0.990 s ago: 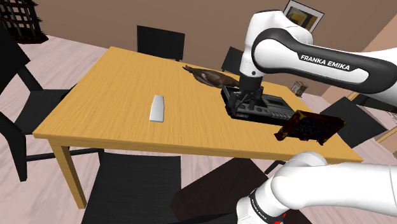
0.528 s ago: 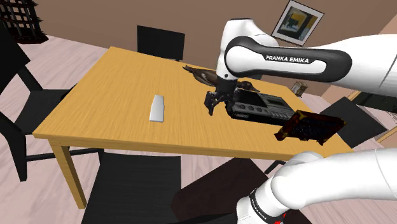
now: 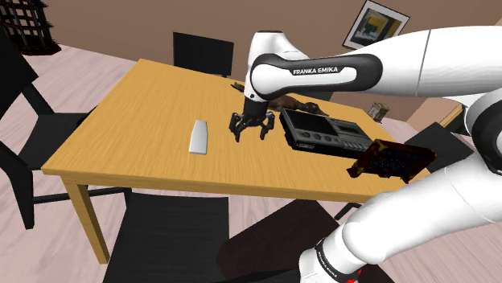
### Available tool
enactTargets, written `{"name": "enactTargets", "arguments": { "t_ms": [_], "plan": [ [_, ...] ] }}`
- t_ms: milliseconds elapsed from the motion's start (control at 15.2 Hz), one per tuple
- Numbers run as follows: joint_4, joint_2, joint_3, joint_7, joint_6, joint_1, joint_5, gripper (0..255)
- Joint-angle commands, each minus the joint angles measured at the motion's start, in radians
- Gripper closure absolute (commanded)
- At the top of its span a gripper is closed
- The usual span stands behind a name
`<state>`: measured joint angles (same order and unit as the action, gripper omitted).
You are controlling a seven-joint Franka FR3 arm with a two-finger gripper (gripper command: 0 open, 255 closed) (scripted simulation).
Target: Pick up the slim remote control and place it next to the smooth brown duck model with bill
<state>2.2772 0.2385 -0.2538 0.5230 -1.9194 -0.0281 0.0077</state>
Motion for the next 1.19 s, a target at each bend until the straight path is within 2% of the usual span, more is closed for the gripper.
{"name": "enactTargets", "arguments": {
  "t_ms": [0,528,990,1122],
  "plan": [
    [-0.052,-0.08,-0.018,0.052,-0.04,0.0,-0.006,0],
    [-0.285,-0.373,-0.043,0.224,-0.141,0.015,-0.068,0],
    [-0.55,-0.622,-0.025,0.343,-0.164,0.058,-0.126,0],
    [-0.538,-0.633,-0.023,0.345,-0.186,0.059,-0.13,0]
  ]
}}
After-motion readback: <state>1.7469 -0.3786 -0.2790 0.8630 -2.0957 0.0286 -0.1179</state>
